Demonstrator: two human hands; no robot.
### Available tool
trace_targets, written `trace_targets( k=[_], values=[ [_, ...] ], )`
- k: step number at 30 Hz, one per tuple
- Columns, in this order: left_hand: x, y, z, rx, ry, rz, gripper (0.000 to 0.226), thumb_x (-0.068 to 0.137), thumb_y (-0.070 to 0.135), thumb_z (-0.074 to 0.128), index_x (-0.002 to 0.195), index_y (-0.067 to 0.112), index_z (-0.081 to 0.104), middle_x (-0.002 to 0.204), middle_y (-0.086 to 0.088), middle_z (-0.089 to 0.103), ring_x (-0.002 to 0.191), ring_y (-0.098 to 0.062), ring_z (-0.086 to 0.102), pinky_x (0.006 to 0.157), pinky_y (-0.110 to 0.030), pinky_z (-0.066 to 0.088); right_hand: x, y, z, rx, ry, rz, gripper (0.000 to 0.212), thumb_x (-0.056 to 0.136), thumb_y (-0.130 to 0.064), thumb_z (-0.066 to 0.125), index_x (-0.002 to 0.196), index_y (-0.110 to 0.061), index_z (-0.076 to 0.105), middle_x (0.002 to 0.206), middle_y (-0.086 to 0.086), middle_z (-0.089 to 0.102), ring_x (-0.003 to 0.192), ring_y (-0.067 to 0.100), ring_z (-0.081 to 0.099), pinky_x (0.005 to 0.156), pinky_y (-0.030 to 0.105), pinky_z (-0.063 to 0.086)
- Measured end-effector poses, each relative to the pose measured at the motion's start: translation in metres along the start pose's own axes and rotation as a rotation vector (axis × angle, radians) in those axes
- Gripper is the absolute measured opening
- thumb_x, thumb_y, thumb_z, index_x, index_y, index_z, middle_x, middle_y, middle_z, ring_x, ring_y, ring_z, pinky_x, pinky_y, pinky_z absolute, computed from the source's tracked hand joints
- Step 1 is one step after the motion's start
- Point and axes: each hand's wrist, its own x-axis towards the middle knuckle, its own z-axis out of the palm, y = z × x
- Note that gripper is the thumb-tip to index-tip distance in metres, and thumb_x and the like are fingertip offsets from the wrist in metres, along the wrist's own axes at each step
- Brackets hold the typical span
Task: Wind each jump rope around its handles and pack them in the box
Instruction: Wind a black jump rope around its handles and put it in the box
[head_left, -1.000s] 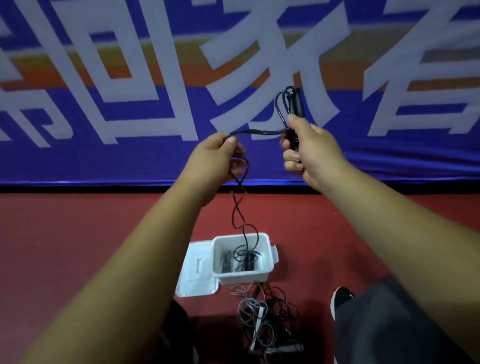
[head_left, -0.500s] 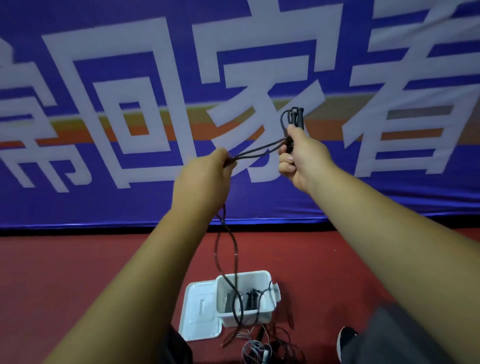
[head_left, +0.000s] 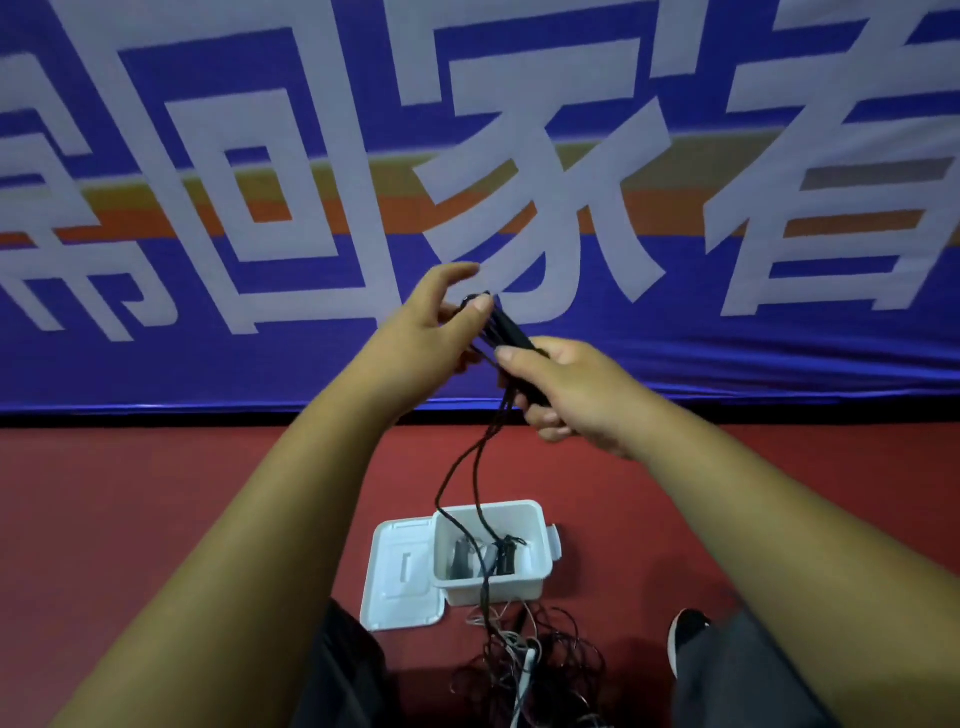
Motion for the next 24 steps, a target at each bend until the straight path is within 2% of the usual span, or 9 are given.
trace_targets(
  k=[3, 5, 9, 15, 18, 20, 22, 24],
  values=[
    [-0.003, -0.012, 0.006, 0.071, -0.108, 0.012, 0.014, 0.110, 0.032, 0.052, 0.117, 0.034, 0.064, 0.101, 0.000, 0.072, 0.075, -0.019, 0.075, 0.080, -0.043, 0.065, 0.001, 0.026, 0.007, 0.011, -0.015, 0.053, 0.025, 0.106, -0.037, 0.064, 0.100, -0.012, 0.067, 0.079, 0.010, 0.054, 0.051, 0.013, 0.035, 0.049, 0.026, 0.025],
    [-0.002, -0.029, 0.010, 0.143, -0.135, 0.008, 0.012, 0.109, 0.027, 0.053, 0.108, 0.032, 0.063, 0.089, -0.004, 0.073, 0.066, -0.017, 0.069, 0.074, -0.043, 0.062, 0.003, 0.044, 0.007, 0.021, -0.026, 0.108, 0.030, 0.106, -0.037, 0.064, 0.110, -0.007, 0.064, 0.079, 0.008, 0.055, 0.052, 0.012, 0.038, 0.049, 0.025, 0.025],
    [0.003, -0.066, 0.022, 0.196, -0.152, 0.007, 0.015, 0.108, 0.022, 0.054, 0.105, 0.030, 0.067, 0.064, -0.009, 0.064, 0.058, -0.016, 0.059, 0.066, -0.035, 0.050, 0.008, 0.078, 0.007, 0.053, -0.072, 0.193, 0.026, 0.106, -0.036, 0.064, 0.117, -0.013, 0.062, 0.085, 0.010, 0.059, 0.058, 0.011, 0.045, 0.046, 0.025, 0.028],
    [0.011, -0.112, 0.035, 0.169, -0.216, -0.036, 0.020, 0.109, 0.020, 0.054, 0.104, 0.027, 0.072, 0.060, -0.008, 0.064, 0.058, -0.018, 0.059, 0.069, -0.038, 0.051, 0.018, 0.107, 0.001, 0.131, -0.148, 0.256, 0.030, 0.107, -0.027, 0.063, 0.131, -0.008, 0.058, 0.084, 0.009, 0.062, 0.063, 0.011, 0.048, 0.048, 0.024, 0.037],
    [0.014, -0.131, 0.042, 0.139, -0.244, -0.045, 0.020, 0.109, 0.018, 0.052, 0.104, 0.023, 0.070, 0.061, -0.009, 0.064, 0.059, -0.018, 0.058, 0.066, -0.028, 0.049, 0.023, 0.116, -0.004, 0.093, -0.199, 0.303, 0.036, 0.107, -0.029, 0.064, 0.134, -0.007, 0.056, 0.084, 0.008, 0.062, 0.067, 0.013, 0.053, 0.053, 0.027, 0.042],
    [0.017, -0.141, 0.046, 0.093, -0.244, -0.054, 0.019, 0.109, 0.015, 0.052, 0.104, 0.017, 0.070, 0.059, -0.011, 0.062, 0.057, -0.018, 0.055, 0.062, -0.023, 0.046, 0.028, 0.119, -0.007, 0.071, -0.209, 0.324, 0.034, 0.107, -0.031, 0.064, 0.132, -0.010, 0.058, 0.083, 0.007, 0.064, 0.075, 0.018, 0.061, 0.059, 0.029, 0.051],
    [0.021, -0.148, 0.049, 0.026, -0.236, -0.068, 0.019, 0.109, 0.014, 0.052, 0.104, 0.013, 0.069, 0.058, -0.011, 0.060, 0.056, -0.018, 0.051, 0.059, -0.021, 0.042, 0.033, 0.120, -0.009, 0.076, -0.211, 0.328, 0.024, 0.105, -0.033, 0.066, 0.120, -0.015, 0.061, 0.084, 0.008, 0.065, 0.083, 0.021, 0.068, 0.068, 0.034, 0.061],
    [0.026, -0.154, 0.050, -0.013, -0.222, -0.083, 0.019, 0.109, 0.015, 0.052, 0.104, 0.012, 0.070, 0.058, -0.010, 0.059, 0.056, -0.018, 0.050, 0.060, -0.022, 0.041, 0.040, 0.121, -0.009, 0.144, -0.201, 0.336, 0.013, 0.104, -0.029, 0.068, 0.108, -0.019, 0.059, 0.084, 0.010, 0.063, 0.078, 0.020, 0.069, 0.069, 0.038, 0.063]
  ],
)
